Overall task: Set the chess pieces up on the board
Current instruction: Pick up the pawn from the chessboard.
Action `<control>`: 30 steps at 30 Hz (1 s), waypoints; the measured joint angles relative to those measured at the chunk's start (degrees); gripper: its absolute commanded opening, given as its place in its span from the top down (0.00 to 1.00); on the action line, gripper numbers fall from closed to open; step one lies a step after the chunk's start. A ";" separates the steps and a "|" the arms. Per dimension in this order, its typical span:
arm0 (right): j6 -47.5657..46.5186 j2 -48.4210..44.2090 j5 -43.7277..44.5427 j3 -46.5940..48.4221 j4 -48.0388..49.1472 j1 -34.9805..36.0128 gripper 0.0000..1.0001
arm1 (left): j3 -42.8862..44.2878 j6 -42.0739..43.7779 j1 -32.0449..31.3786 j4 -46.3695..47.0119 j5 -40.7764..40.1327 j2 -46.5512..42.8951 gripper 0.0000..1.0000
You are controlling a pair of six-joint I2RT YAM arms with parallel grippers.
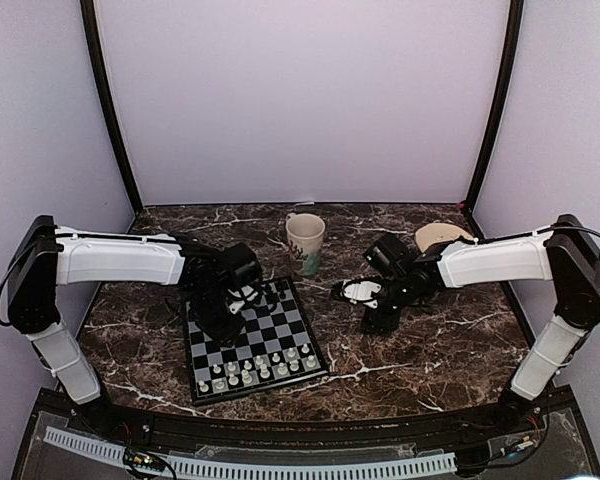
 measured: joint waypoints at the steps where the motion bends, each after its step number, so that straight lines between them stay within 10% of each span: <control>1: -0.02 0.00 0.00 0.00 0.00 0.00 0.27 | 0.11 0.17 0.00 -0.04 -0.44 0.31 0.69; 30: -0.13 0.04 0.24 0.00 -0.17 0.00 0.27 | 0.09 2.03 2.43 2.27 -2.36 1.29 0.75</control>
